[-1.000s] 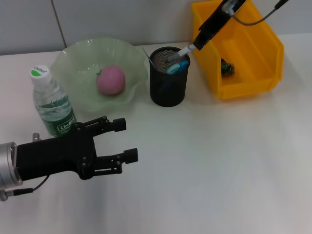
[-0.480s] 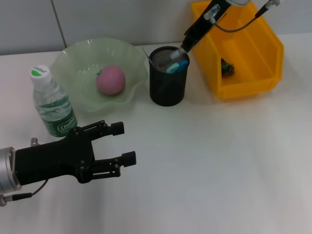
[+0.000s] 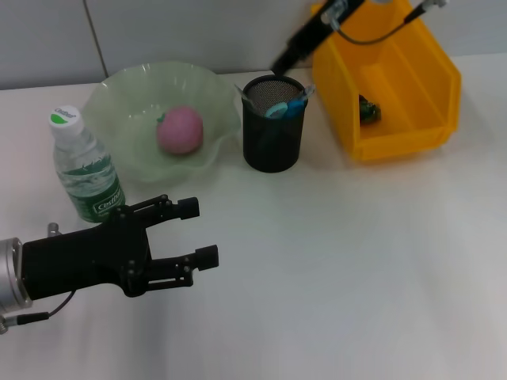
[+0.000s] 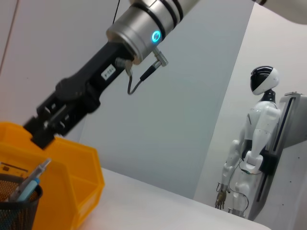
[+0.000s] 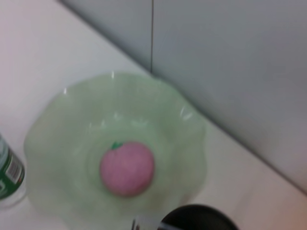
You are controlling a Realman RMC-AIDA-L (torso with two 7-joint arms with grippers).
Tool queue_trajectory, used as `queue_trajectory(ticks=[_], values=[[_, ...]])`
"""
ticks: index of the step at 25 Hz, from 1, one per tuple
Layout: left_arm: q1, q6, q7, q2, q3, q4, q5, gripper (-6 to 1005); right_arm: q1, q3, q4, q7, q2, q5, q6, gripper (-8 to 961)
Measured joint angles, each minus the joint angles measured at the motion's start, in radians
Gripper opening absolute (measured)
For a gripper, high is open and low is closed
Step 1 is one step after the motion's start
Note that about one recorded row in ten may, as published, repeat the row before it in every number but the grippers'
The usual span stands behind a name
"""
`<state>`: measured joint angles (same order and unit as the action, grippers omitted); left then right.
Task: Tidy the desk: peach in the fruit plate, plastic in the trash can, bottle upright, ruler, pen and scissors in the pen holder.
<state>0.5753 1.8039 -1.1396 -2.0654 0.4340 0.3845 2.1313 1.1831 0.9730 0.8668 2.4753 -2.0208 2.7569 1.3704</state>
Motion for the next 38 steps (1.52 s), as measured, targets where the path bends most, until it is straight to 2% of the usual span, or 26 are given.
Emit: queue_trajectory(ticks=[3,5,8,11,14,15,16,17,22,27,31,35,36,38], values=[[-0.001,0.0,0.0,0.001,0.0,0.002,0.0,863,-0.112,0.003,0.19,-0.025,-0.042,-0.072,-0.018,548],[-0.003,-0.003,0.0,0.001,0.0,0.003,0.0,863,-0.199,0.008,0.29,-0.057,-0.057,-0.167,-0.037,593],[-0.007,-0.008,0.0,0.002,0.0,0.004,0.0,864,-0.338,0.018,0.375,-0.151,-0.058,-0.41,-0.059,647],[-0.013,-0.01,0.005,0.002,0.0,0.004,0.0,864,-0.486,0.025,0.406,-0.323,-0.056,-0.704,-0.063,694],[-0.021,-0.016,0.009,0.002,0.0,0.007,-0.001,864,-0.595,0.036,0.372,-0.465,-0.056,-0.906,-0.049,698],[-0.023,-0.018,0.009,0.002,0.0,0.009,-0.001,864,-0.654,0.04,0.319,-0.54,-0.055,-1.004,-0.02,700],[-0.026,-0.021,0.007,0.002,-0.002,0.012,-0.003,864,-0.676,0.033,0.278,-0.584,-0.054,-1.048,0.01,701],[-0.028,-0.023,0.005,0.002,-0.003,0.013,-0.003,864,-0.676,0.033,0.278,-0.584,-0.054,-1.048,0.01,703],[-0.036,-0.038,-0.009,0.002,-0.009,0.032,-0.006,864,-0.739,-0.031,0.068,-0.749,-0.046,-1.144,0.17,710],[-0.039,-0.047,-0.011,0.002,-0.002,0.042,-0.005,862,-0.773,-0.049,-0.142,-0.966,-0.023,-1.144,0.263,776],[-0.045,-0.053,-0.006,0.003,0.018,0.044,0.001,860,-0.792,-0.04,-0.281,-1.156,-0.005,-1.132,0.306,776],[-0.047,-0.054,-0.006,0.003,0.034,0.045,0.001,859,-0.808,-0.037,-0.333,-1.255,-0.004,-1.113,0.313,776],[-0.049,-0.06,-0.012,0.003,0.084,0.045,0.002,859,-0.81,-0.039,-0.338,-1.271,-0.006,-1.102,0.313,776],[-0.049,-0.065,-0.015,0.004,0.108,0.045,0.002,859,-0.813,-0.041,-0.347,-1.293,-0.011,-1.08,0.308,776]])
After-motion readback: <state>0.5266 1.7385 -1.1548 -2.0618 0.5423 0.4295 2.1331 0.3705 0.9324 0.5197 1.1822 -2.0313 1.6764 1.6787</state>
